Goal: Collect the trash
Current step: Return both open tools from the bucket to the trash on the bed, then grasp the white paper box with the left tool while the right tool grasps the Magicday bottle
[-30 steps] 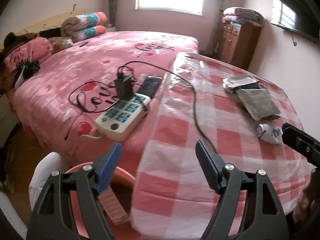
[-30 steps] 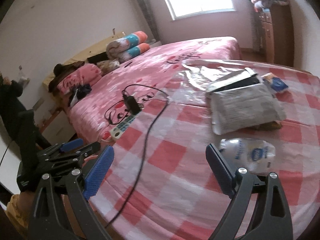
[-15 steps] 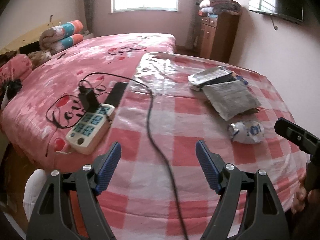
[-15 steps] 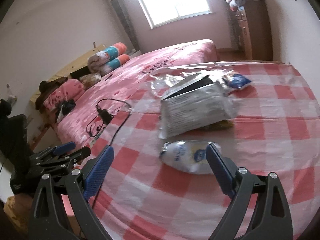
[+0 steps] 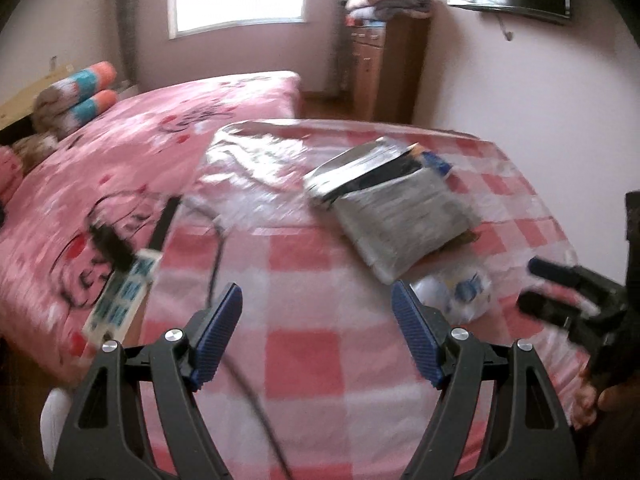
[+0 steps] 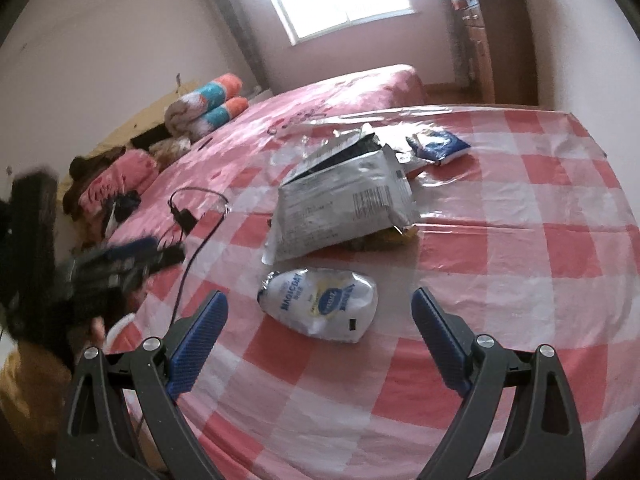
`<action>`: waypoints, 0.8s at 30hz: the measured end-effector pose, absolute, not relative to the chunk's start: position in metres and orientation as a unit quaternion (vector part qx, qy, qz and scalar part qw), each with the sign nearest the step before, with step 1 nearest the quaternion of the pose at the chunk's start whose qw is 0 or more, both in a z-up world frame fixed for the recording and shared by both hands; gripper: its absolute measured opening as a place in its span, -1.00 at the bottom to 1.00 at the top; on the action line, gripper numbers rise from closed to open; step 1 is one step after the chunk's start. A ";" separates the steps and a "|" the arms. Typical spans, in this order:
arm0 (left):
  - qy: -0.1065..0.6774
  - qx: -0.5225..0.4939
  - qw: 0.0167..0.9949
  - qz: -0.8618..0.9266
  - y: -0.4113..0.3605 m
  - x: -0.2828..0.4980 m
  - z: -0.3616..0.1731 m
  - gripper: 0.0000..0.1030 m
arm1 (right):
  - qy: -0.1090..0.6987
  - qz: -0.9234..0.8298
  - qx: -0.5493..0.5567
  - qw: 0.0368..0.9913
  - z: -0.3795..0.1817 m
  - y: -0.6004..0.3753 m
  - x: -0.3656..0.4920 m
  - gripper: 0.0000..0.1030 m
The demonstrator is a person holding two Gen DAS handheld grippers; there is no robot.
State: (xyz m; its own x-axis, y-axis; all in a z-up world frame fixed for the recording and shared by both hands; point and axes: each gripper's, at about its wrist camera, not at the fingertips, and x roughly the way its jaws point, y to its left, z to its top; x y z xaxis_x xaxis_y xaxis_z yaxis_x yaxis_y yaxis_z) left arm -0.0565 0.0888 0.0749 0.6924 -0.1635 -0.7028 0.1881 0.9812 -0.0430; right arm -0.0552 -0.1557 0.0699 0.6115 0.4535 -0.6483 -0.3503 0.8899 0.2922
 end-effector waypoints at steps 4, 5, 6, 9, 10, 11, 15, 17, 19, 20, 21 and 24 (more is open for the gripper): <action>0.370 0.053 0.917 -0.136 0.070 -0.021 0.079 0.51 | 0.395 0.239 0.040 0.886 0.067 -0.155 -0.046 0.79; 0.366 0.065 0.917 -0.147 0.065 -0.012 0.080 0.51 | 0.399 0.244 0.032 0.883 0.066 -0.155 -0.043 0.79; 0.365 0.070 0.915 -0.156 0.061 -0.005 0.080 0.51 | 0.401 0.247 0.028 0.882 0.065 -0.155 -0.041 0.79; 0.369 0.068 0.907 -0.189 0.054 0.026 0.080 0.51 | 0.407 0.261 0.006 0.875 0.062 -0.150 -0.035 0.79; 0.370 0.071 0.906 -0.192 0.052 0.032 0.079 0.51 | 0.408 0.263 0.002 0.874 0.061 -0.148 -0.034 0.79; 0.370 0.077 0.905 -0.195 0.050 0.042 0.078 0.51 | 0.409 0.267 -0.003 0.872 0.061 -0.147 -0.032 0.79; 0.382 0.087 0.894 -0.219 0.044 0.072 0.071 0.51 | 0.414 0.288 -0.030 0.863 0.056 -0.137 -0.023 0.79; 0.385 0.097 0.890 -0.225 0.042 0.083 0.070 0.51 | 0.415 0.296 -0.042 0.859 0.054 -0.132 -0.019 0.79; 0.391 0.103 0.883 -0.239 0.041 0.096 0.067 0.51 | 0.415 0.303 -0.055 0.856 0.052 -0.128 -0.017 0.79; 0.396 0.106 0.878 -0.246 0.040 0.103 0.065 0.51 | 0.415 0.306 -0.062 0.855 0.051 -0.126 -0.016 0.79; 0.401 0.110 0.875 -0.249 0.039 0.109 0.062 0.51 | 0.414 0.309 -0.070 0.853 0.050 -0.124 -0.015 0.79; 0.412 0.127 0.866 -0.255 0.037 0.122 0.054 0.51 | 0.417 0.313 -0.085 0.849 0.046 -0.120 -0.009 0.79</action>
State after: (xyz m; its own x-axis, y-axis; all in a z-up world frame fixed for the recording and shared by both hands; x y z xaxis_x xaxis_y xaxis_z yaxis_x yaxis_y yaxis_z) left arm 0.1215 0.0367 0.0541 0.5307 -0.3372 -0.7776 0.5457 0.8379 0.0092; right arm -0.0094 -0.1201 0.0464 0.4562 0.4613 -0.7610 -0.6030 0.7891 0.1168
